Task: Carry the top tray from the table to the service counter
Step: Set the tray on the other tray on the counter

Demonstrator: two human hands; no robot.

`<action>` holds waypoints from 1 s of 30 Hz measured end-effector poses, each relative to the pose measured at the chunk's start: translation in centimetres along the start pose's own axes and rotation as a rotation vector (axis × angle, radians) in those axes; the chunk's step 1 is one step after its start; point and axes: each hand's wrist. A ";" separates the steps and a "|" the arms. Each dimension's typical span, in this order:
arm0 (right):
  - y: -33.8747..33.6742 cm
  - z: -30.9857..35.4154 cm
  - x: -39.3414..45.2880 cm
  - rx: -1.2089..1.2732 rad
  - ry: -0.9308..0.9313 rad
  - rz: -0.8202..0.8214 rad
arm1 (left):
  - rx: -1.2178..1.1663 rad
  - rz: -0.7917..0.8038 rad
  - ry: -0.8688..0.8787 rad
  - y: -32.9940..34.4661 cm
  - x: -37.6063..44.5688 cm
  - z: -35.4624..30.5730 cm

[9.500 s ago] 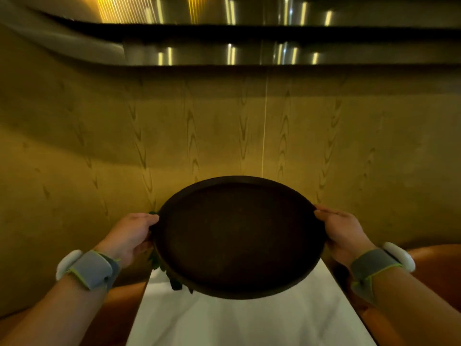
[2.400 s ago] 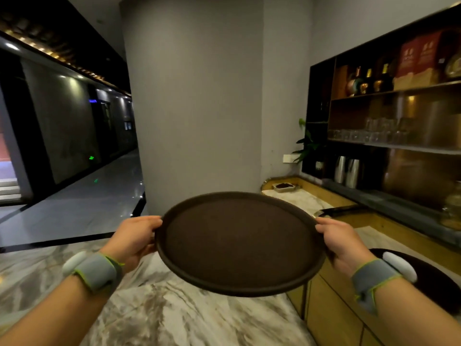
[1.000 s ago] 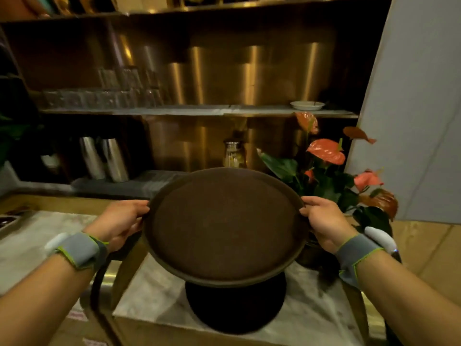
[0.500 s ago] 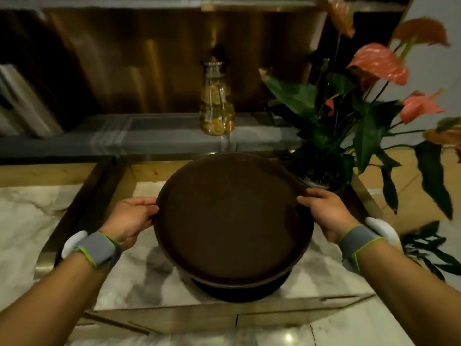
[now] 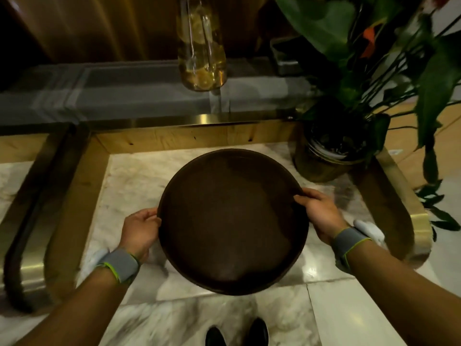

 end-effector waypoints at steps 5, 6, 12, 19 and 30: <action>-0.1 -2.0 2.3 -0.017 0.008 0.010 | 0.062 -0.012 0.007 1.2 0.0 1.2; -0.2 -2.4 2.7 -0.029 0.006 0.016 | 0.085 -0.016 0.006 1.3 0.1 1.4; 0.2 -2.7 3.0 -0.038 0.002 0.042 | 0.156 -0.042 0.034 1.8 0.2 2.0; 0.6 -3.8 3.2 -0.020 -0.077 0.048 | 0.125 -0.031 0.072 2.1 1.0 3.3; -0.4 -6.0 3.8 -0.164 -0.154 0.076 | 0.042 0.062 0.108 2.1 0.4 3.7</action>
Point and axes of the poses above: each hand's wrist, its own x-axis towards the middle knuckle, its own y-axis out of the palm, z = x × y, and after that the axes turned 11 degrees about -z, right-handed
